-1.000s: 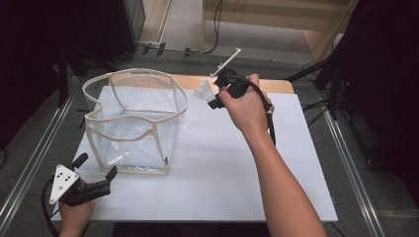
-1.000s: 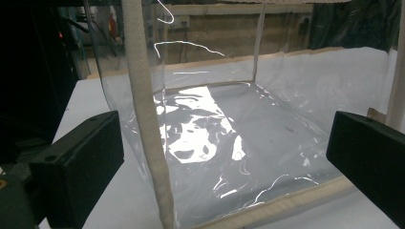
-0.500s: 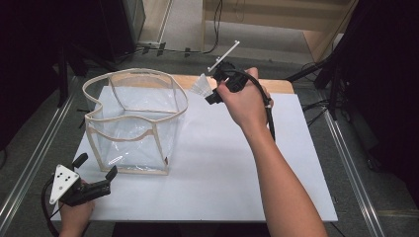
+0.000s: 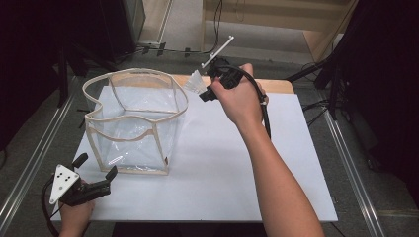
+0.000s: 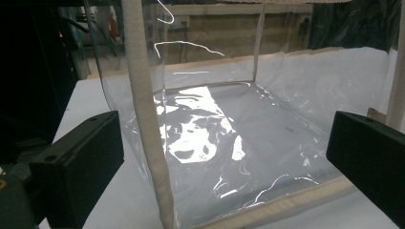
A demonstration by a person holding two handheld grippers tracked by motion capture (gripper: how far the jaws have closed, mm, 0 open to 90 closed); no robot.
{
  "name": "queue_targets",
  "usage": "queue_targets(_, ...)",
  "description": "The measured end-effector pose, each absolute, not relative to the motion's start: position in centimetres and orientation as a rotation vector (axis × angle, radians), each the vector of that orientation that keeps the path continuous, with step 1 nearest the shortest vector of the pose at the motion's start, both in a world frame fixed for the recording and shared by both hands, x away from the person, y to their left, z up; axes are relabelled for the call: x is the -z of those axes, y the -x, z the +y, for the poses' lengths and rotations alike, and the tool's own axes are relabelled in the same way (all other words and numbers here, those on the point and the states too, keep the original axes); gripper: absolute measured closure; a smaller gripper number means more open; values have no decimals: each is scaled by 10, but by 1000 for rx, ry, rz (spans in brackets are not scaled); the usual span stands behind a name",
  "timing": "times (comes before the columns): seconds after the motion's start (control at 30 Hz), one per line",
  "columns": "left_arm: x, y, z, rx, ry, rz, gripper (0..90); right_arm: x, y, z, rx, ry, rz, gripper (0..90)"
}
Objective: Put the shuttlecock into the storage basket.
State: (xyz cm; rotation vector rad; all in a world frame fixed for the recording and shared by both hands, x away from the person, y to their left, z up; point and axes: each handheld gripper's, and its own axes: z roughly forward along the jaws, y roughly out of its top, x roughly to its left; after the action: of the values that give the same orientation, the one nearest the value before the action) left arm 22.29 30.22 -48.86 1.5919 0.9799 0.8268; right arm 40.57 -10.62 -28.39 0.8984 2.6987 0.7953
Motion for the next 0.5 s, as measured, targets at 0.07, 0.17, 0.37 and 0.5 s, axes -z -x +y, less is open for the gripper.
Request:
queue_targets(0.07,489,-223,303,-820,-1585,983,0,284,-406,-104,-797,-894,2702,623)
queue_targets(0.17,489,-223,303,-819,-1582,984,0,284,-407,-100,-801,-888,2705,624)
queue_targets(0.37,489,-223,302,-819,-1581,986,0,284,-408,-95,-816,-879,2713,624)
queue_targets(0.5,489,-223,302,-819,-1583,985,0,283,-407,-91,-819,-870,2715,624)
